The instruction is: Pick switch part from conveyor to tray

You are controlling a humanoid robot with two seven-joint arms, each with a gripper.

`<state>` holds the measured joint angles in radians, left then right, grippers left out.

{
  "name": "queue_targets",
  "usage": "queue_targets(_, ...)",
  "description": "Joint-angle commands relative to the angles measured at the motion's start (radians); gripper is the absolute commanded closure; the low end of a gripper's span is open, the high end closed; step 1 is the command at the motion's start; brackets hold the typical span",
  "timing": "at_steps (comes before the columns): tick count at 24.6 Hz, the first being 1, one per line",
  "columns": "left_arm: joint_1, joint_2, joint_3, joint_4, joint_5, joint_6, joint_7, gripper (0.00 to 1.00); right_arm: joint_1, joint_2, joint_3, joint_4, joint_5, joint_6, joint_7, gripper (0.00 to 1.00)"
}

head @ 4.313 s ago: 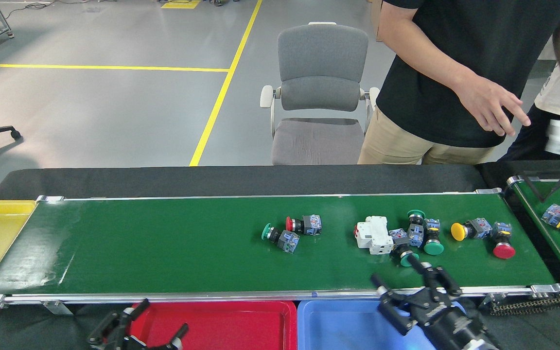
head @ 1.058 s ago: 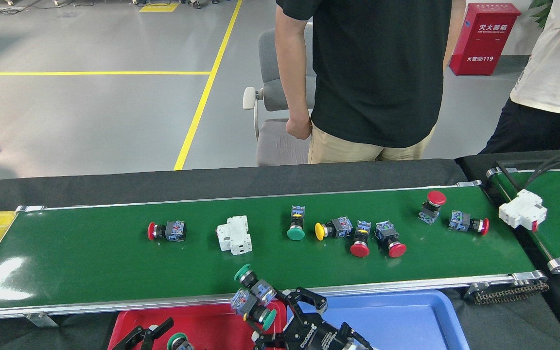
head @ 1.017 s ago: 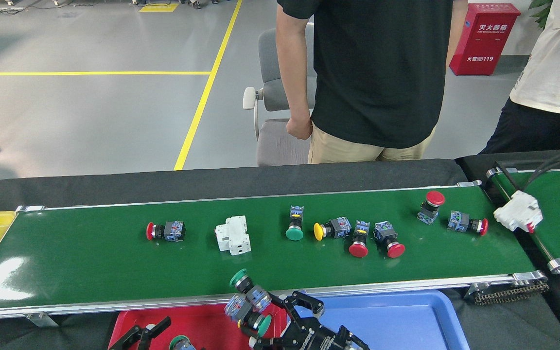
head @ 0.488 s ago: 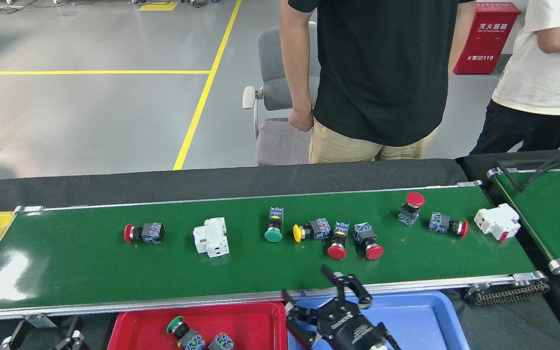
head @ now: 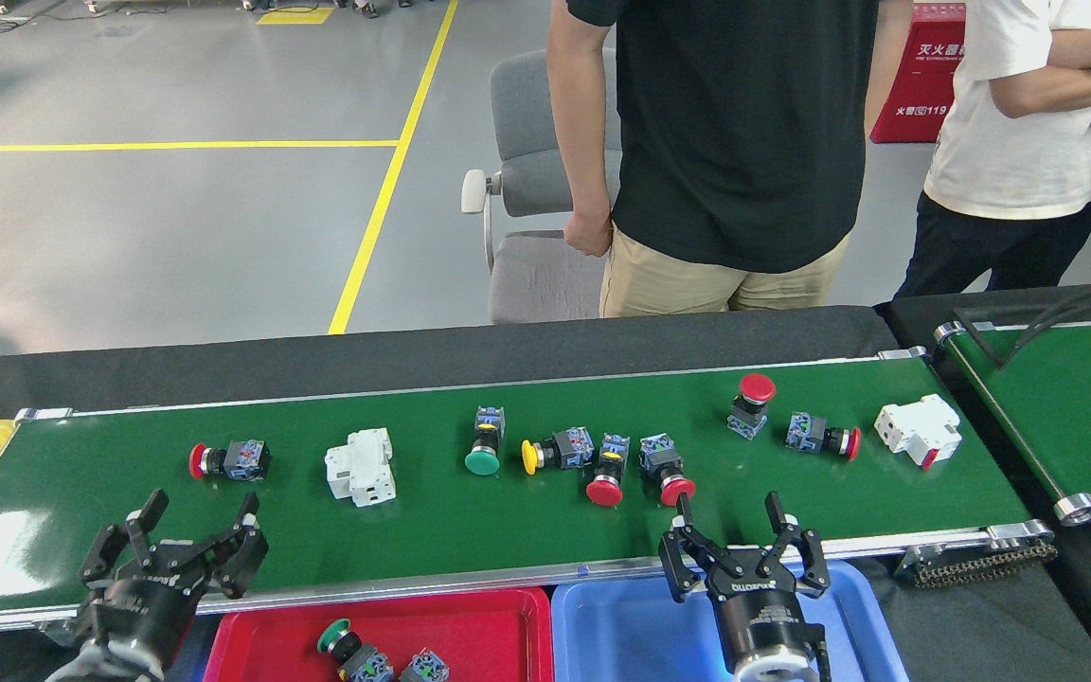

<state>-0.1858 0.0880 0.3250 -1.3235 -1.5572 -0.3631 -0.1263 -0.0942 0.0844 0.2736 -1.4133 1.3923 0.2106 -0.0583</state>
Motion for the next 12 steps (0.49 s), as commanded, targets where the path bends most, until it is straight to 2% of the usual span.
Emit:
queue_targets(1, -0.07, 0.022, 0.002, 0.084, -0.003, 0.007, 0.011, 0.0, -0.042, 0.017, 0.018, 0.033, 0.002, 0.004, 0.026, 0.01)
queue_targets(4, -0.123, 0.055, -0.001, 0.165, -0.003, 0.039, 0.014, 0.0, -0.084, 0.051, 0.036, 0.086, 0.001, 0.0, 0.031, 0.01)
queue_targets(9, -0.135, 0.07, 0.002, 0.228, -0.004, 0.05, 0.016, 0.0, -0.116, 0.06, 0.139, 0.12, -0.006, -0.002, 0.034, 0.0)
queue_targets(12, -0.155, 0.079, 0.0, 0.27, -0.004, 0.112, 0.017, 0.0, -0.147, 0.074, 0.151, 0.168, -0.009, 0.001, 0.035, 0.01)
